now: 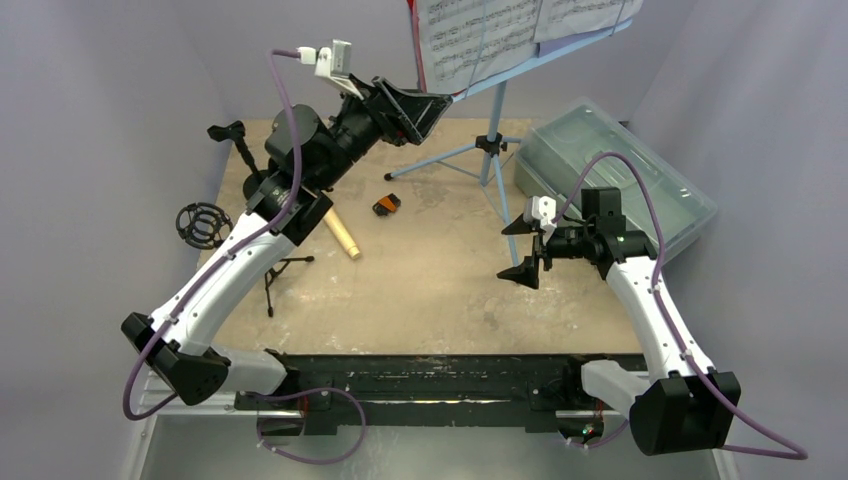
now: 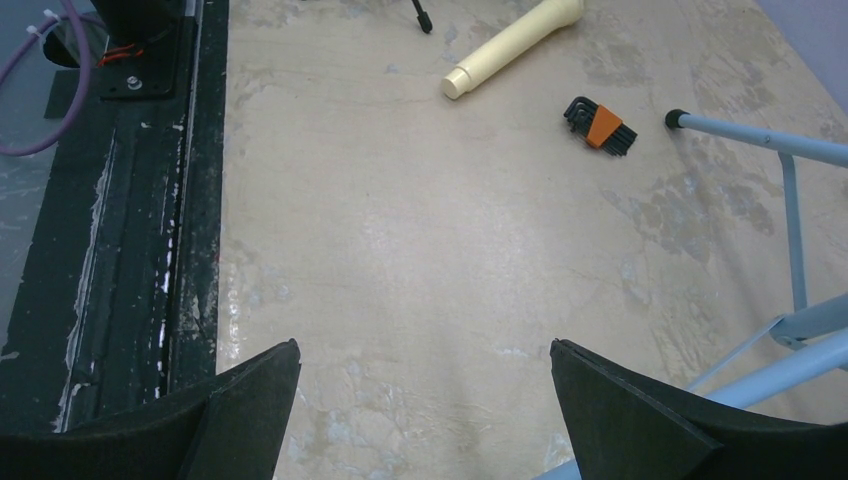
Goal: Pack up the instrument practice props
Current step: Pick up the sheet music from the music stand.
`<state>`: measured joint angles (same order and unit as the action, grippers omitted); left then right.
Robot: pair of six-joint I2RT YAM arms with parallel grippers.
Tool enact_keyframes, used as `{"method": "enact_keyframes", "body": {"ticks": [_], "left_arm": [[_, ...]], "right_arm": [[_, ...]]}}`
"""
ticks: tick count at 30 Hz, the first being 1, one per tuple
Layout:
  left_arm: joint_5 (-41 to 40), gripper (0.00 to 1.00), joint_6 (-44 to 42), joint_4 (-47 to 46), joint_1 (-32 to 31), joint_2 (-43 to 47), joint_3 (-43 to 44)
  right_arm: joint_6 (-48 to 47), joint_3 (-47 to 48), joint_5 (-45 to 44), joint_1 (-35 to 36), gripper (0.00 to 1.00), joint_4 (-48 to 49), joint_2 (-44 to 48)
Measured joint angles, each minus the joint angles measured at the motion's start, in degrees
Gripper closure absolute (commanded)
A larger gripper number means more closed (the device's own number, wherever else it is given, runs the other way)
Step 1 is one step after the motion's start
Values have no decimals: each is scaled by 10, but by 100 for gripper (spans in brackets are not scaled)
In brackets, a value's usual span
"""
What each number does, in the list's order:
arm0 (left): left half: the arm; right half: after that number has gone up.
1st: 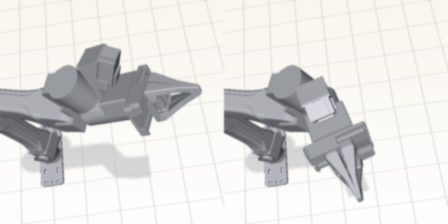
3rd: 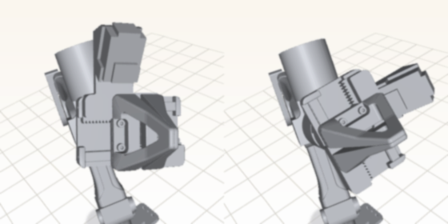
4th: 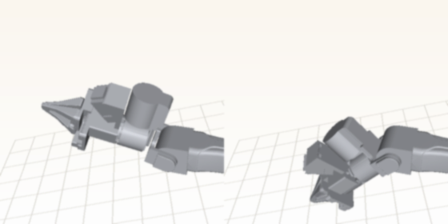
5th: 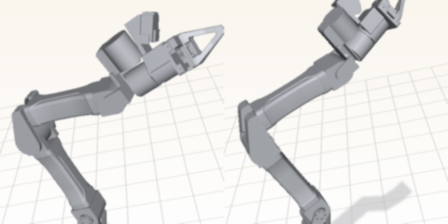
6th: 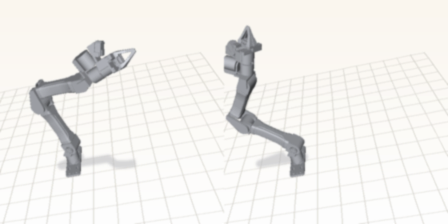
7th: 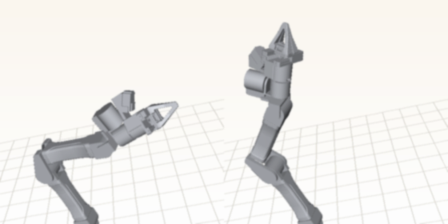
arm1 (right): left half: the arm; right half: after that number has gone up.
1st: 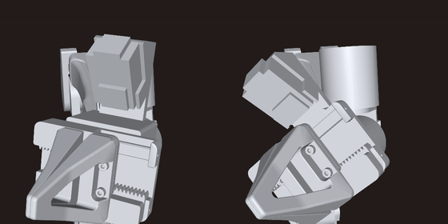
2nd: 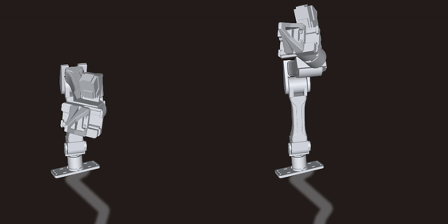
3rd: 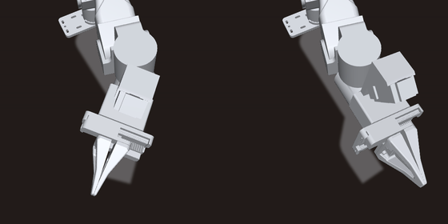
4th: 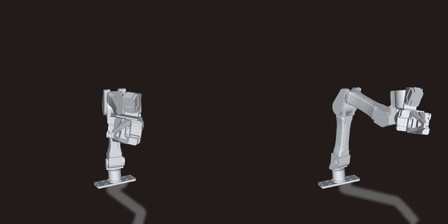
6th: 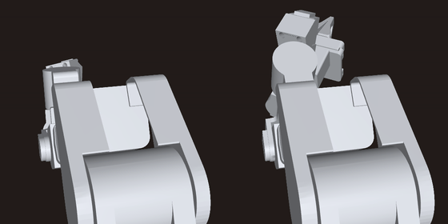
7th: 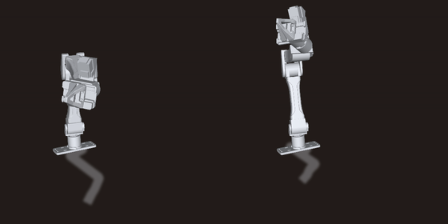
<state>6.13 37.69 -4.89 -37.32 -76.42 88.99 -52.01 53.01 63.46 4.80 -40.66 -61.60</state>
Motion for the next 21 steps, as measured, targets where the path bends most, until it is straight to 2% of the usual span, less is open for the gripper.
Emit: {"method": "enact_keyframes", "body": {"ticks": [21], "left_arm": [[-28, 25, -29, 1, 0, -52, 32]], "right_arm": [[0, 0, 0, 0, 1, 0, 0]]}}
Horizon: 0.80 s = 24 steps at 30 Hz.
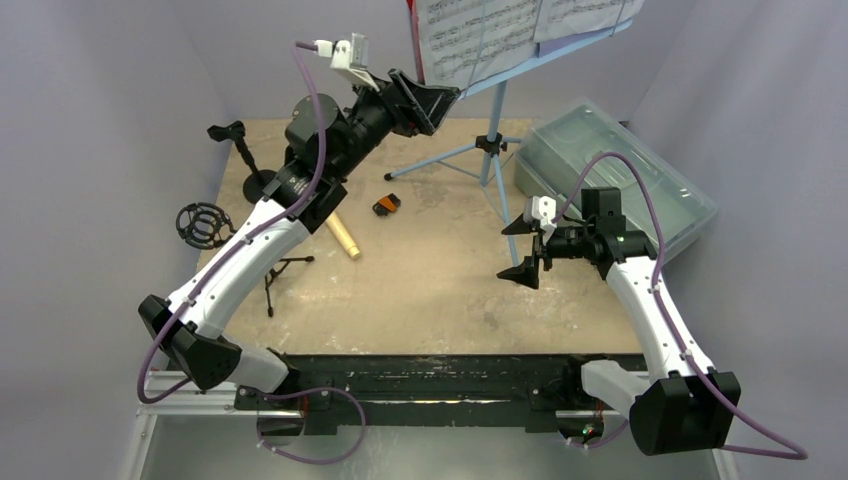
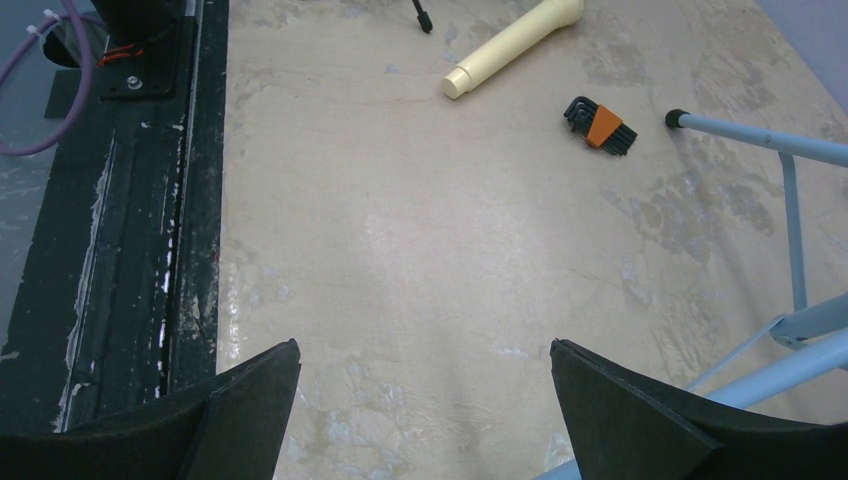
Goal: Pack up the instrument practice props
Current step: Pick up the sheet music from the music stand.
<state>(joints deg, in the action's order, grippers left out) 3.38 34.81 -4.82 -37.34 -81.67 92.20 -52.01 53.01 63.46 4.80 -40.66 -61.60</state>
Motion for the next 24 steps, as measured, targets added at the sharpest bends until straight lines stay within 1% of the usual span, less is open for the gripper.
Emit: {"method": "enact_keyframes", "body": {"ticks": [3, 5, 8, 11, 12, 13, 14, 15, 16, 20, 21, 24], "left_arm": [[5, 35, -2, -2, 0, -7, 3], [10, 38, -5, -4, -1, -12, 3], [17, 52, -14, -12, -1, -17, 3], [19, 57, -28, -23, -2, -22, 3], [19, 62, -32, -28, -2, -23, 3], [19, 68, -39, -35, -2, -24, 3], [17, 76, -44, -43, -2, -26, 3], [15, 92, -50, -50, -2, -26, 3], [12, 100, -55, -54, -2, -27, 3], [-14, 100, -92, -80, -3, -25, -3], [-23, 100, -101, -97, -4, -18, -17], [-52, 100, -134, -151, -7, 33, -109]], "right_arm": [[0, 0, 0, 0, 1, 0, 0], [0, 0, 0, 0, 1, 0, 0], [0, 0, 0, 0, 1, 0, 0], [0, 0, 0, 0, 1, 0, 0], [0, 0, 0, 0, 1, 0, 0], [0, 0, 0, 0, 1, 0, 0], [0, 0, 0, 0, 1, 0, 0], [0, 0, 0, 0, 1, 0, 0], [0, 0, 0, 0, 1, 0, 0], [-1, 0, 0, 0, 1, 0, 0], [-1, 0, 0, 0, 1, 0, 0], [-1, 0, 0, 0, 1, 0, 0]]}}
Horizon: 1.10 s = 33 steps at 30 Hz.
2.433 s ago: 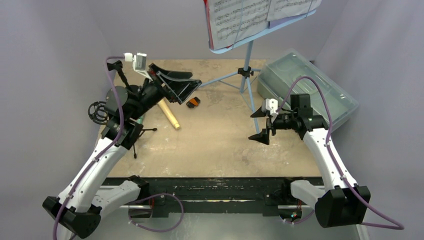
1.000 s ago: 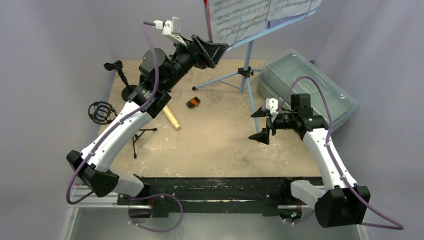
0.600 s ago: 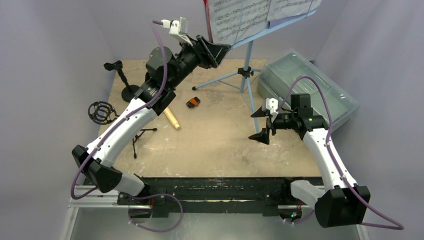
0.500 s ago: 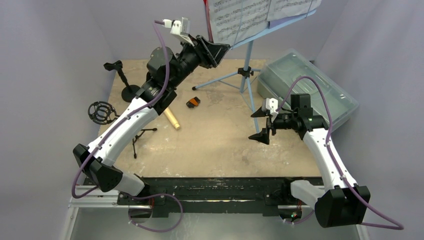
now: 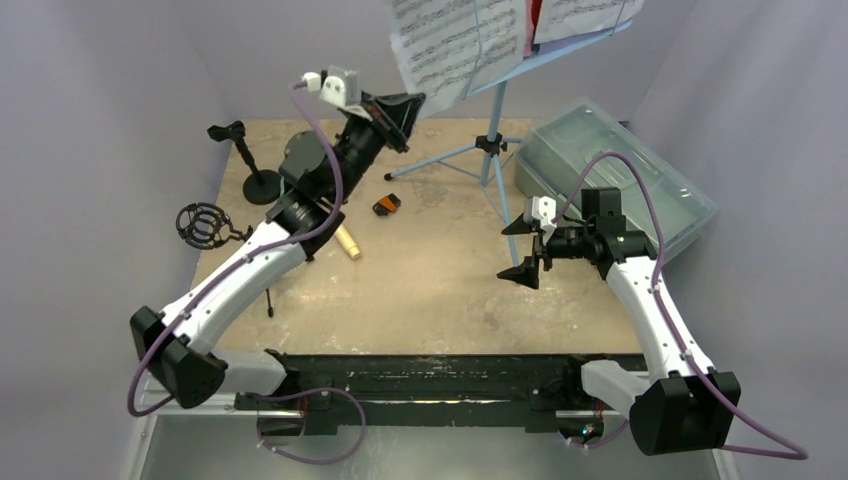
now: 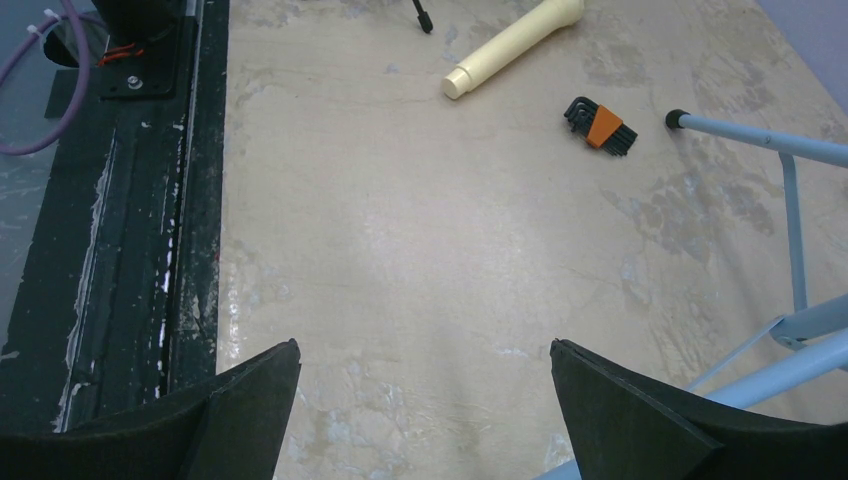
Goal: Pack up the instrument practice props
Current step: Pick up the sheet music from the music stand.
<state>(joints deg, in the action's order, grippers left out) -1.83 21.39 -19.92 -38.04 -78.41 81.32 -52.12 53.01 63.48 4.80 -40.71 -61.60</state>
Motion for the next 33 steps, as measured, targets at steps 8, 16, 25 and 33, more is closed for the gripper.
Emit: {"method": "enact_keyframes", "body": {"ticks": [8, 16, 25, 33], "left_arm": [[-56, 100, -87, -62, -3, 157, -127], [-61, 100, -132, -57, -3, 209, -140], [-79, 100, -167, -12, -3, 268, -175], [-78, 100, -177, 19, -3, 320, -196]], "right_arm": [[-4, 0, 0, 0, 1, -2, -1], [-4, 0, 0, 0, 1, -3, -3], [-4, 0, 0, 0, 1, -3, -3], [-4, -1, 0, 0, 1, -3, -8]]}}
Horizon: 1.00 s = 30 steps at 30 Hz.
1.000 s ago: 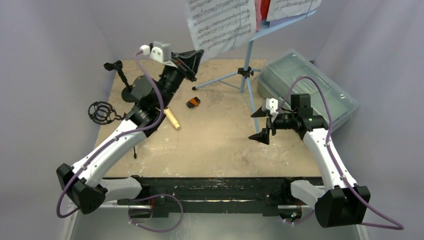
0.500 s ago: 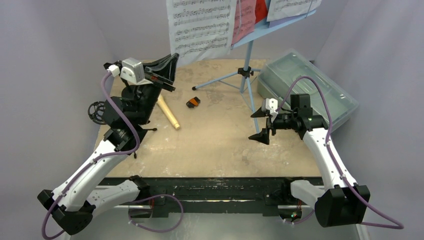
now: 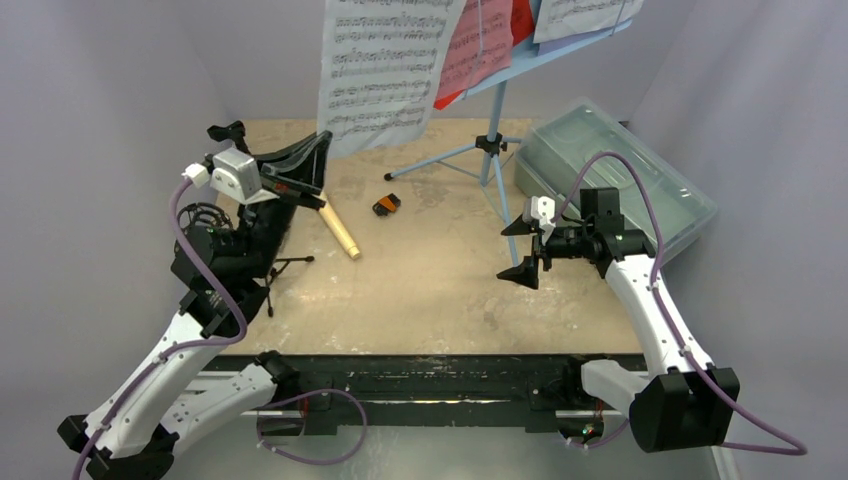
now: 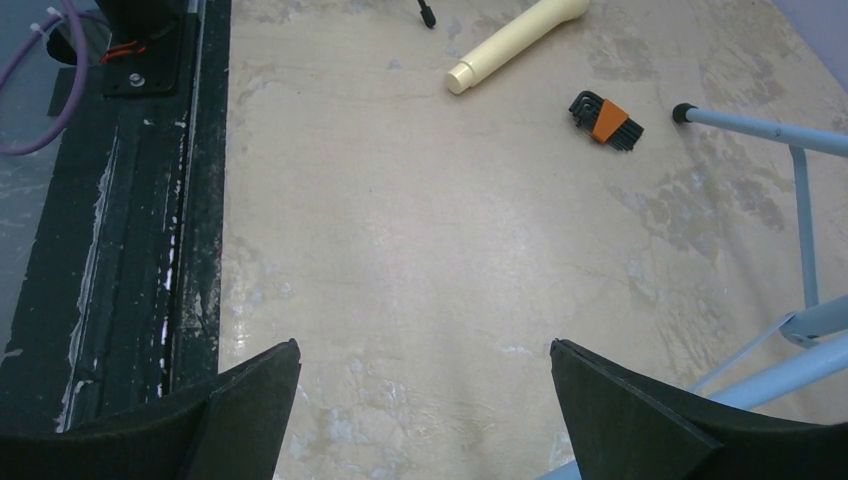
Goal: Pack up the instrument practice props
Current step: Pick up the sheet music from the music stand, then place the sheet music at the center of the board.
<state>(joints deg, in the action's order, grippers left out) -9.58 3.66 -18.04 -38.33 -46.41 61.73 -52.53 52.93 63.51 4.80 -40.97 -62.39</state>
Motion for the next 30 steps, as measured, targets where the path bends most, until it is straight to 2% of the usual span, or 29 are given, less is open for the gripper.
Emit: {"method": "enact_keyframes", "body": {"ticks": [8, 20, 25, 30], "left_arm": [[-19, 100, 17, 33, 0, 87, -73], [-173, 100, 117, 122, 0, 145, -199], [-237, 100, 154, 141, 0, 139, -247], [-277, 100, 156, 123, 2, 60, -248]], "right_arm": [[0, 0, 0, 0, 1, 0, -3], [0, -2, 0, 0, 1, -1, -3], [0, -2, 0, 0, 1, -1, -3], [-2, -2, 0, 0, 1, -2, -3]]}}
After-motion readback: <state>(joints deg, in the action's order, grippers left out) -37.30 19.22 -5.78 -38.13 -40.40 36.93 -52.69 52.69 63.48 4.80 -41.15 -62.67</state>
